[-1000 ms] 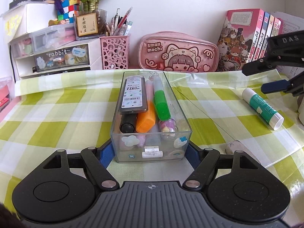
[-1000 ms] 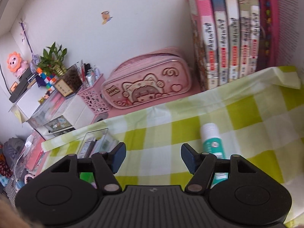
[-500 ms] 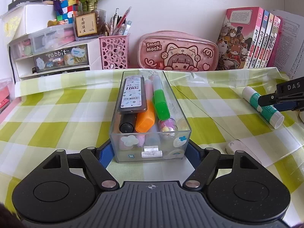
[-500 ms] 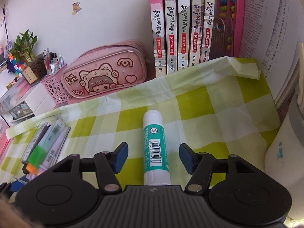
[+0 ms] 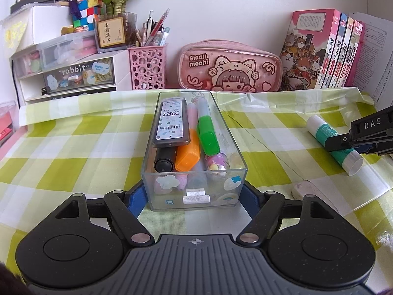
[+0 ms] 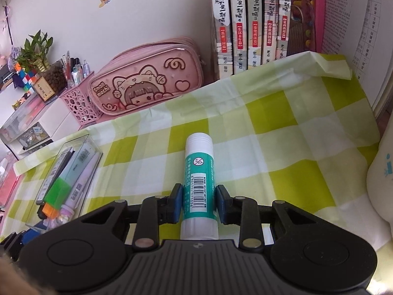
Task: Organize stationery
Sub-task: 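Grasp the glue stick with the right gripper, then lower the glue stick into the clear box and open the right gripper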
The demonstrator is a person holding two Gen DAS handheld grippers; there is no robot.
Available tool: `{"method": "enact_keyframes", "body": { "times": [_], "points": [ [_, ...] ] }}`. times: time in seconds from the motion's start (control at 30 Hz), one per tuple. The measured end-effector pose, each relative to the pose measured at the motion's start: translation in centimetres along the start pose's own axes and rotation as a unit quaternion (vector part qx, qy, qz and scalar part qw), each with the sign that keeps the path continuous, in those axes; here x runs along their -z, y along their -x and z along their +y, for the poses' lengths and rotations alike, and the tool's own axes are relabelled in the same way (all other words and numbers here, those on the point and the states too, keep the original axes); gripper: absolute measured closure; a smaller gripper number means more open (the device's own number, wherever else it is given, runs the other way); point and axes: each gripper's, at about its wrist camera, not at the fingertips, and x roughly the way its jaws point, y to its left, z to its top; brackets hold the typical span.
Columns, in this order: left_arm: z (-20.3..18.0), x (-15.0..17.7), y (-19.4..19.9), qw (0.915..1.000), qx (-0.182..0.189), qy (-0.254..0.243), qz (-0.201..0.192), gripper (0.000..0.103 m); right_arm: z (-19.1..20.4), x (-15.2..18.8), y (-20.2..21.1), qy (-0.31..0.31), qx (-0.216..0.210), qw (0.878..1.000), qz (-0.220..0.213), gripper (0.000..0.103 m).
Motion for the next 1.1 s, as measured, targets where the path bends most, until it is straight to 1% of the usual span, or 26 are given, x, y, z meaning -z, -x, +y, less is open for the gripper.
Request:
{"method": "enact_keyframes", "body": {
  "times": [0.07,0.3,0.47,0.57,0.73,1.1],
  "points": [
    [0.0,0.0,0.0,1.0,-0.001,-0.001,0.0,0.028,0.9,0.2,-0.1,0.008,-0.001,1.0,0.004,0.059],
    [0.0,0.0,0.0,1.0,-0.001,-0.001,0.0,0.028,3.7,0.8,-0.4,0.029,-0.026,0.999,0.016,0.058],
    [0.0,0.0,0.0,1.0,-0.001,-0.001,0.0,0.028,4.8,1.4,-0.5,0.033,-0.038,0.999,0.017,0.058],
    [0.0,0.0,0.0,1.0,0.0,0.0,0.0,0.028,5.0,1.5,-0.4,0.03,-0.05,0.998,0.022,0.058],
    [0.1,0.0,0.0,1.0,0.0,0.002,-0.001,0.029,4.8,1.4,-0.5,0.023,-0.062,0.998,0.024,0.054],
    [0.3,0.0,0.2,0.9999,0.004,0.01,-0.004,0.029,4.2,0.2,-1.5,-0.004,-0.076,0.997,0.029,0.054]
  ]
}}
